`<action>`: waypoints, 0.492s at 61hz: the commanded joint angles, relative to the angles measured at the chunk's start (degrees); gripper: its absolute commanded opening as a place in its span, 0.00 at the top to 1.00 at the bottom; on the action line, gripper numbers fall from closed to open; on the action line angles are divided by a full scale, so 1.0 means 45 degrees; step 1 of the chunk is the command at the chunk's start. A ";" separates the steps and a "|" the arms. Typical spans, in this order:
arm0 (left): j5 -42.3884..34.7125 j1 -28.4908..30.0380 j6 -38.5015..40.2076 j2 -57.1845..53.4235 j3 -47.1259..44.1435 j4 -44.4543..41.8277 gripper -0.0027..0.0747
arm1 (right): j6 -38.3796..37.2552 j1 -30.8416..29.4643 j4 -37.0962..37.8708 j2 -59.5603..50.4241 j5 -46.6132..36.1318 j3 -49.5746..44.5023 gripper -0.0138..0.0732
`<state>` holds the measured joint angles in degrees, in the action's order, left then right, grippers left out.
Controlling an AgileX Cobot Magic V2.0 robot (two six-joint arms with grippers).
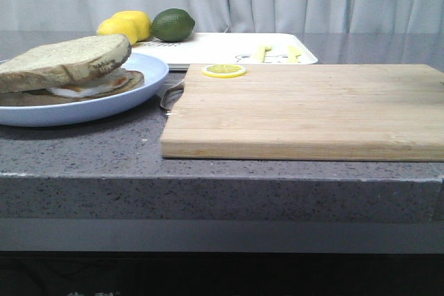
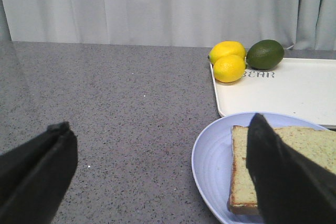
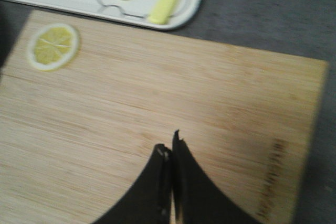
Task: Place bread and move sandwich to tray
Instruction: 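Open the right gripper and withdraw it above the cutting board, then lower the left gripper to the rim of the blue plate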
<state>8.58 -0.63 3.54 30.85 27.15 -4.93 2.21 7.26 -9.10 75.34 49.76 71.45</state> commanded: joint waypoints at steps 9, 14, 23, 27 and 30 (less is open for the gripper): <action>-0.1049 -0.0008 -0.0007 0.0088 0.0474 -0.0003 0.14 | -0.0311 -0.0356 0.1545 -0.2915 -0.1649 -0.1896 0.92; -0.1049 -0.0008 -0.0007 0.0088 0.0474 -0.0003 0.14 | -0.0311 -0.0299 0.1545 -0.4028 -0.2648 -0.3418 0.92; -0.1049 -0.0008 -0.0007 0.0088 0.0474 -0.0003 0.14 | -0.0300 -0.0299 0.1560 -0.6471 -0.5089 -0.6402 0.92; -0.1049 -0.0008 -0.0007 0.0088 0.0474 -0.0003 0.14 | -0.0300 -0.0299 0.1560 -0.7584 -0.5848 -0.7779 0.92; -0.1049 -0.0008 -0.0007 0.0088 0.0474 -0.0003 0.14 | -0.0300 -0.0299 0.1560 -0.8421 -0.6174 -0.8608 0.92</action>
<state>8.58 -0.63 3.54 30.85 27.15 -4.93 0.94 6.06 -2.72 43.21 30.17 37.25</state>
